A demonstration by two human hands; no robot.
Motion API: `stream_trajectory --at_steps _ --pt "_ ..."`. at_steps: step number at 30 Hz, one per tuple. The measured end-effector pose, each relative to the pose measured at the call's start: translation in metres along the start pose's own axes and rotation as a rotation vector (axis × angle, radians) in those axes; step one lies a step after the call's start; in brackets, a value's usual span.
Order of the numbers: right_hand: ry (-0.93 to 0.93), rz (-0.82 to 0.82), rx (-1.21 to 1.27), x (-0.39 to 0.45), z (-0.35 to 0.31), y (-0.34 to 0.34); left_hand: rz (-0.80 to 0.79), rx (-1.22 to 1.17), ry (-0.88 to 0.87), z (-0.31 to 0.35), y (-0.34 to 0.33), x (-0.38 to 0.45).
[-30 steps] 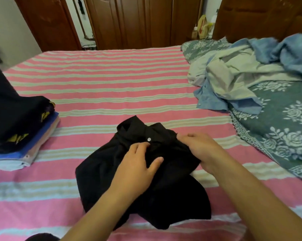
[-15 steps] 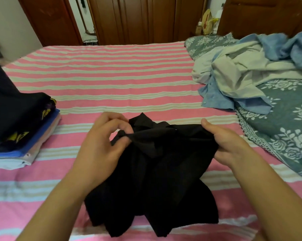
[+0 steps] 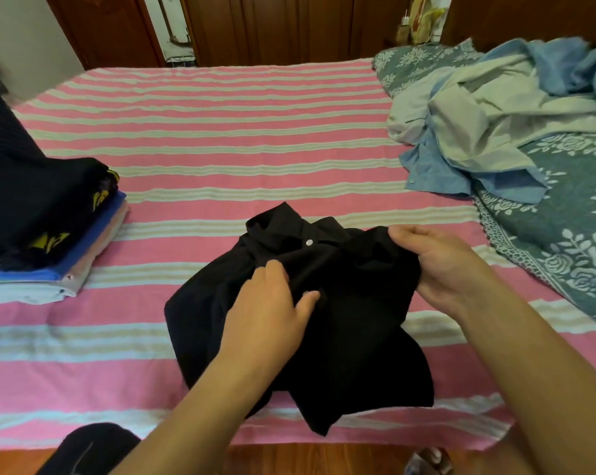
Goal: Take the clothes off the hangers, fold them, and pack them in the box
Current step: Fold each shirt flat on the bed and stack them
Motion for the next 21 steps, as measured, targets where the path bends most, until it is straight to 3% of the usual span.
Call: stream_trajectory --at_steps 4,5,8,10,14,21 --pt "0.013 0.017 -0.112 -0.012 -0.003 0.002 -0.098 -0.033 0.015 -0.01 -0.002 0.015" --pt "0.014 0.014 -0.177 -0.017 -0.002 0.002 -0.13 -0.164 0.044 -0.012 0.0 0.017" --pt "0.022 -0.03 -0.32 -0.032 0.0 -0.003 -0.39 -0.91 0.187 -0.011 0.01 0.014" --pt "0.031 -0.07 -0.266 -0.042 0.0 -0.011 -0.461 -1.172 0.189 -0.007 0.015 0.01" --pt "0.058 -0.081 -0.198 -0.055 0.005 -0.029 -0.395 -1.245 0.183 -0.002 0.017 0.006" --pt "0.052 -0.078 -0.312 -0.064 0.029 -0.049 -0.418 -1.288 0.141 0.01 0.016 -0.004"
Point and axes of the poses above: each hand's wrist, its own x-axis towards the middle knuckle, its own y-axis out of the back of the hand, z = x × y, the point moved 2 cm from there along x, towards the middle knuckle, and after that the axes turned 14 degrees about x, right-handed, at the moved point
